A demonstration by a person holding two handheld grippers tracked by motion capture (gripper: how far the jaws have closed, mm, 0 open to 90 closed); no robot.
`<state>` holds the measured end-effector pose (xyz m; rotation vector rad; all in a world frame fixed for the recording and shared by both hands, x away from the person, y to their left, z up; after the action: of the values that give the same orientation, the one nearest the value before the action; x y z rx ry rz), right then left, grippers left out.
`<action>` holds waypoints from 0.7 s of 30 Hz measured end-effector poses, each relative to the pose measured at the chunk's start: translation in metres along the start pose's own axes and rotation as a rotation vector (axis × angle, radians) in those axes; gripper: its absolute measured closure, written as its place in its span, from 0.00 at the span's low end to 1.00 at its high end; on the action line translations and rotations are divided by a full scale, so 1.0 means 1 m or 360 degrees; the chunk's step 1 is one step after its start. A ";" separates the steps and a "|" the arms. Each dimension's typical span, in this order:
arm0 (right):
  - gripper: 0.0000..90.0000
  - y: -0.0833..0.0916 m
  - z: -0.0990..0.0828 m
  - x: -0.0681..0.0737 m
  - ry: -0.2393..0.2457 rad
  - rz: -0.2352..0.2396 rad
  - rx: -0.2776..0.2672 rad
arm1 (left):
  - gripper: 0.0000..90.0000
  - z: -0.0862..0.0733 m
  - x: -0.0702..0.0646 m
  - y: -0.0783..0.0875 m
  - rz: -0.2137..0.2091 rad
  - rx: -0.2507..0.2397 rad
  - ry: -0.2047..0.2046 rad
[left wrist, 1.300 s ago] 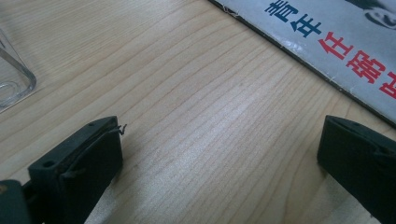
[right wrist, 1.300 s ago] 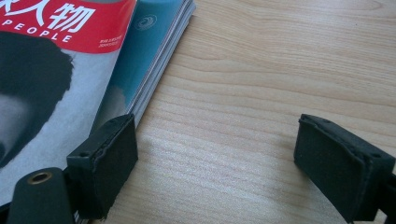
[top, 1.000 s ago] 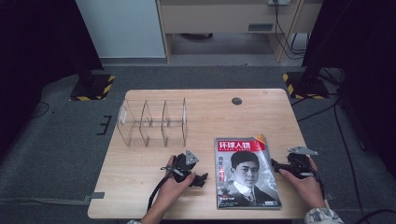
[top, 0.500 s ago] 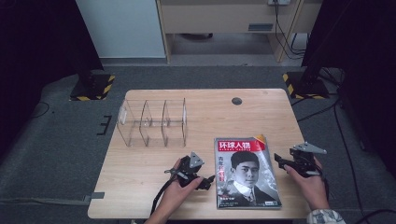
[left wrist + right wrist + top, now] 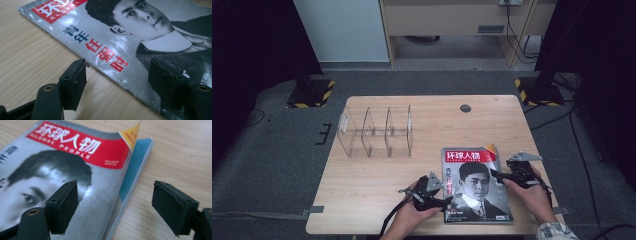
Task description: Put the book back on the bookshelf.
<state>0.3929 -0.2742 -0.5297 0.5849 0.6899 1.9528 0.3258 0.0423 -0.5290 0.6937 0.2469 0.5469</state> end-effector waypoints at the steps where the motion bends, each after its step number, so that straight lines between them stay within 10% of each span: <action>1: 0.21 -0.003 0.000 0.000 -0.0008 -0.0001 0.0013 | 0.35 -0.001 -0.001 -0.001 -0.0007 0.0010 -0.0009; 21: 0.25 -0.011 0.002 0.010 0.0103 0.0077 0.0071 | 0.33 -0.003 -0.007 -0.010 -0.0031 0.0045 -0.0056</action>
<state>0.3966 -0.2610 -0.5345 0.5720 0.7678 2.0129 0.3226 0.0339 -0.5380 0.7268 0.2287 0.5134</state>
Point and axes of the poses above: each handheld gripper's, and its own axes: y roughly backward along the jaws, z roughly out of its top, x roughly to its left, the point moved 1 cm from there along -y, roughly forward along the jaws, and after that the axes turned 3 degrees about -y, right-handed, at the moved point
